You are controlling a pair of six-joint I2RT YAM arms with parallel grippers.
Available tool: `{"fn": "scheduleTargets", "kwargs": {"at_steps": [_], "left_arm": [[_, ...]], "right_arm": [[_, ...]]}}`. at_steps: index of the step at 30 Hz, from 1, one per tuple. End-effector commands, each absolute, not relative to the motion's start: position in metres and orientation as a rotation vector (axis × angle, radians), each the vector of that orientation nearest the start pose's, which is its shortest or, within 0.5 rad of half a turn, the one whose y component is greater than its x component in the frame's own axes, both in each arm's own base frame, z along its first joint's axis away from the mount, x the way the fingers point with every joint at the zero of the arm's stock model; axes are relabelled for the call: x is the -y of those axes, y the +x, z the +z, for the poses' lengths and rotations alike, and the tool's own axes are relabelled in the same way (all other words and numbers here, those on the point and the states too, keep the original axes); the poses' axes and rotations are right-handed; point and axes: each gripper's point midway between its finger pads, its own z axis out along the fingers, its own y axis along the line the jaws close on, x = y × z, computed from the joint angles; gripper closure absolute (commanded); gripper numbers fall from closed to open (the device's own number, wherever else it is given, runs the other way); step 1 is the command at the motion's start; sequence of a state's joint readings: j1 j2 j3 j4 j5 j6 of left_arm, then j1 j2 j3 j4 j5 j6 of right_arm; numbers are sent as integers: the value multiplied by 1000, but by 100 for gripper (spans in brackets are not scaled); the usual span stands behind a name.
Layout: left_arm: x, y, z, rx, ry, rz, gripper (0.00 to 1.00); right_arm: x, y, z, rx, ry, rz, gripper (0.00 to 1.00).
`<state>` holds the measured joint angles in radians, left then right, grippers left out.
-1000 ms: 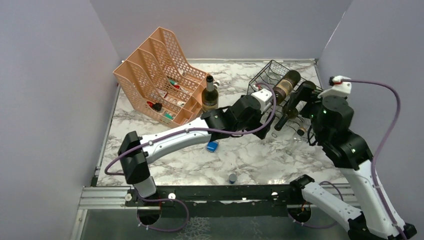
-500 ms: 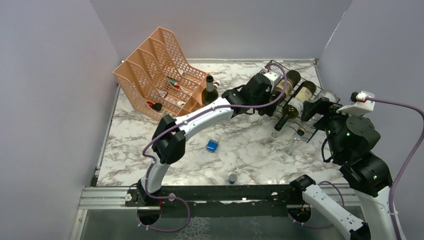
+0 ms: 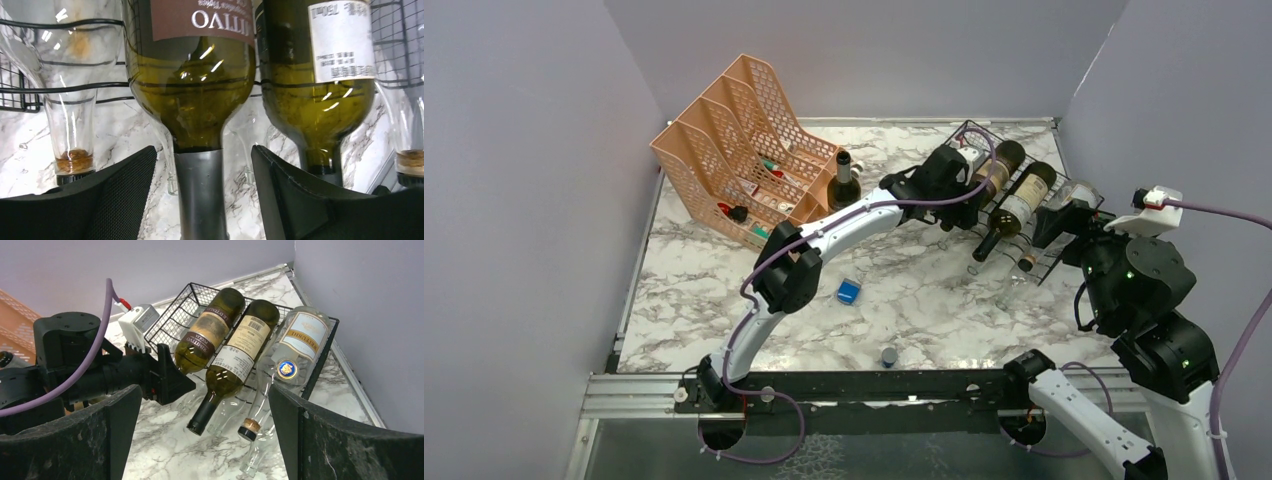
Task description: Take the wine bottle off the wine rack
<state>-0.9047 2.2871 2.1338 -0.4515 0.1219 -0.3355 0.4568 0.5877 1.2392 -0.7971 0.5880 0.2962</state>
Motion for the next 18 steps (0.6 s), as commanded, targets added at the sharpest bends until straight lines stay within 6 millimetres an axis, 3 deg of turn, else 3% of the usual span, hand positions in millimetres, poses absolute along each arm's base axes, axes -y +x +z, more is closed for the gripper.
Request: {"fn": "scheduleTargets", "kwargs": {"at_steps": [1,8,18], "left_arm": [[524,358,171,-2176,703,-933,27],[527,360,168,-2181,686,-958,40],[533,363,168,-2185,683,-1042,45]], "right_arm": [[3,191,384,-1674,283,52,0],[-3,192,382,-1683,265,79,1],[-4,192,381,-1688,259,87,1]]}}
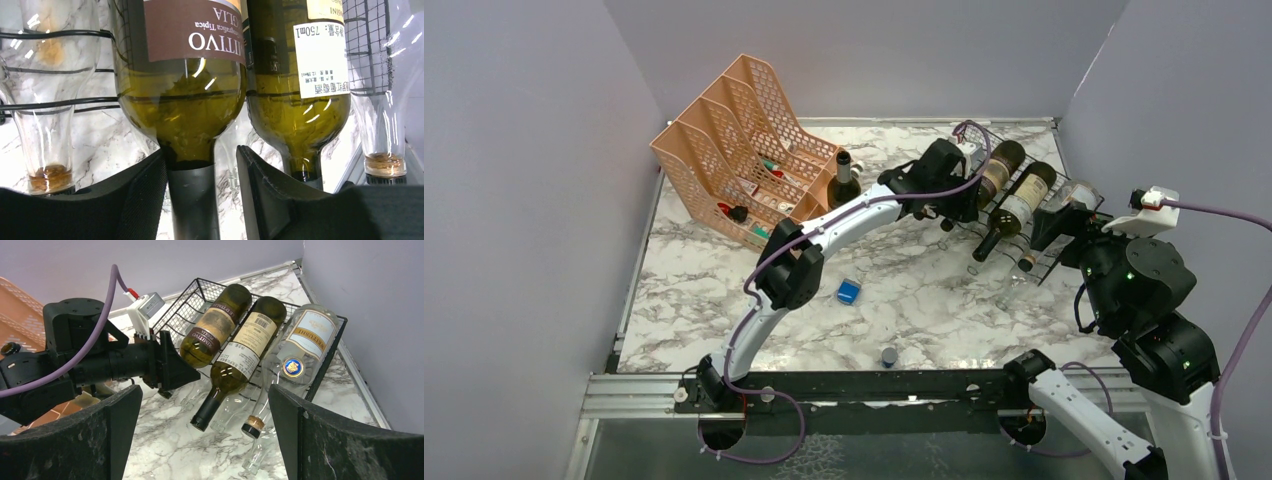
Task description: Take the wine bottle off the wine rack
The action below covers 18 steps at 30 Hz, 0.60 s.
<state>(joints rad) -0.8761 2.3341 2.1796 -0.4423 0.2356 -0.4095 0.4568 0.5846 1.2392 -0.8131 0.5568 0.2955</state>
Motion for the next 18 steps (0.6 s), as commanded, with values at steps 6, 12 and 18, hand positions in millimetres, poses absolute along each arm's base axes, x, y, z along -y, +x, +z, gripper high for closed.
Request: {"fn": "scheduleTargets", "kwargs": {"at_steps": [6,12,18], "left_arm": [[530,367,166,-2195,671,-1047,51],[531,370,156,-2218,661,-1066,48],[534,371,156,-2214,662,-1077,56]], "right_arm": [[-3,191,382,-1684,263,87,2],[-3,192,384,-1680,262,86,2],[-3,191,385,-1677,260,82,2]]}}
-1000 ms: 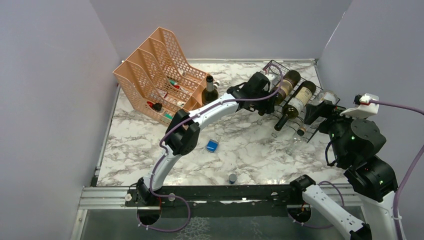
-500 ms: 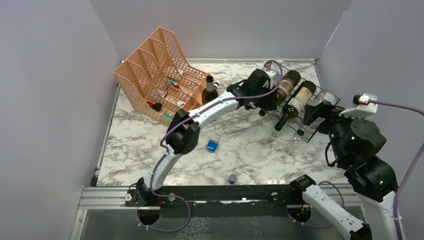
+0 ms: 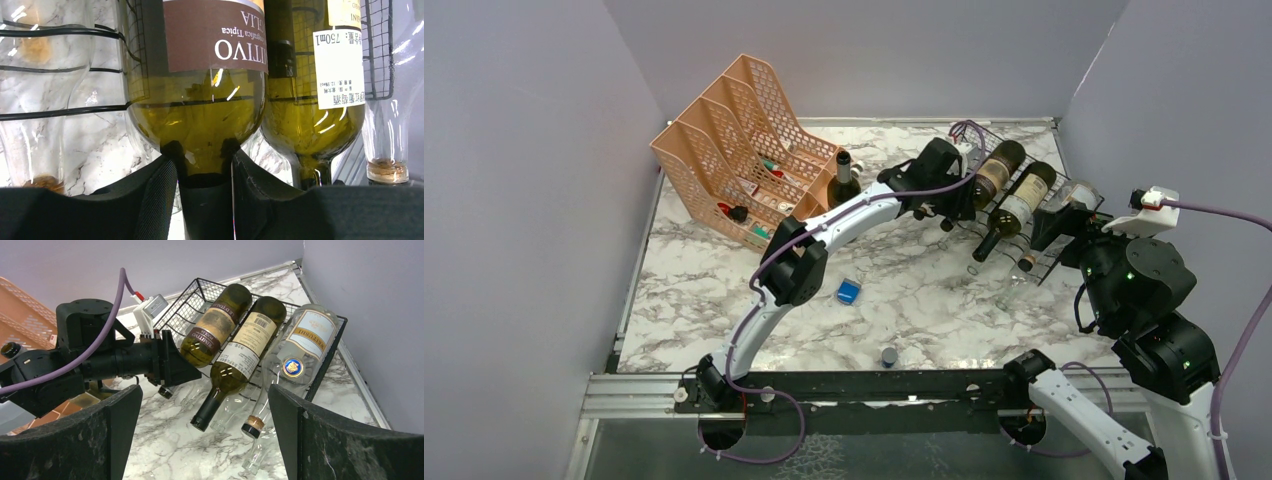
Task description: Take the wine bottle off the wine rack
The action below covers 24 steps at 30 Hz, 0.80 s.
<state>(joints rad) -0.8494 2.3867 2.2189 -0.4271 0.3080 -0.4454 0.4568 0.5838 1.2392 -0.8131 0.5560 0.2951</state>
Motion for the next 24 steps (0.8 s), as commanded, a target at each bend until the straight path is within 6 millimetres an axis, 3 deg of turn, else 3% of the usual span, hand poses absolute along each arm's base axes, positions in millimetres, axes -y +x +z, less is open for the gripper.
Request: {"fn": "scheduleTargets", "kwargs": {"at_steps": [1,6,14,24], "left_arm": [[535,371,156,-2212,664,-1082,59],[534,370,173,-2186,667,-1111,69],[519,370,243,-2063,645,-1122,85],[488,351,304,-1977,635,-1127,95]], "right_arm": [[-3,192,385,-1677,260,82,2],[-3,192,384,-1681,252,77,2],[-6,196,381,-1682,234,75,2],[-30,208,373,-1703,87,120,0]]}}
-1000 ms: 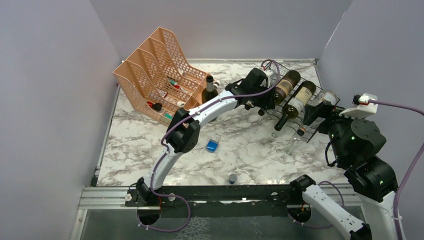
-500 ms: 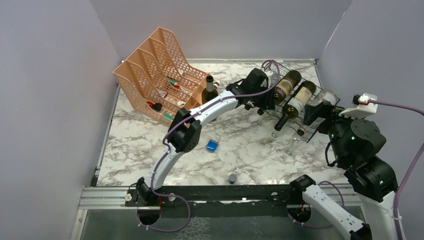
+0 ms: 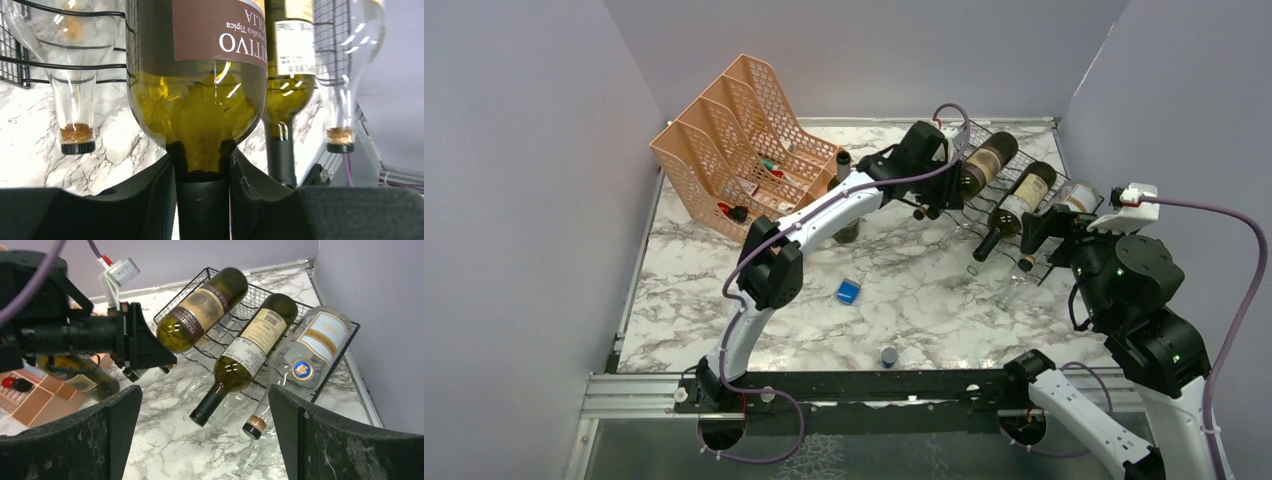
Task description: Take the wine bottle off the wine rack
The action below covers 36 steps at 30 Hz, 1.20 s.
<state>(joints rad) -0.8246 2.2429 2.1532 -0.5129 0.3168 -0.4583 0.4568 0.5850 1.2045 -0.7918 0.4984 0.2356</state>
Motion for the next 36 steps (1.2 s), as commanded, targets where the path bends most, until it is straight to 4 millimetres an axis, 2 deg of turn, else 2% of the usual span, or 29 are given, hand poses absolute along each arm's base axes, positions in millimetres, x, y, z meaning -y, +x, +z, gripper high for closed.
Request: {"fn": "scheduleTargets", "kwargs": {"at_steps": [1,3,5,7,10,13,16,20,24,29,33,36], "left_arm": [[485,348,308,-1976,636,-1128,96],[478,339,318,-1971,641,-1137,99],[468,328,325,-1971,650,-1147,100],[455,316,322,-1994,651,-1144,100],[429,297,324,-2018,640,-1111,100],[399,268,336,-2010,633,-1122,100],[373,241,326,-2051,621,-1134,100],[341,210,312,-2123,626,-1116,100],[320,189,302,-2162,620,-1121,100],[310,175,291,-2205,608,-1133,100],[306,166,288,-2221,606,-1161,100],[300,162,283,-2230,601,-1152,100]], "right_arm": [[-32,209,373,-1700,70,126,0],[-41,213,373,-1687,-2,138,1],[-64,218,368,-1670,-196,166,0],[-89,223,352,-1678,-403,199,0],[-107,225,341,-1675,-565,225,0],[-134,210,338,-1544,-825,299,1],[-158,183,321,-1382,-1156,353,1],[-166,187,302,-1304,-1294,279,0],[-187,190,296,-1196,-1441,262,0],[-210,208,308,-1053,-1506,194,0],[-234,215,287,-960,-1659,198,4],[-248,221,280,-906,-1704,207,5]]}}
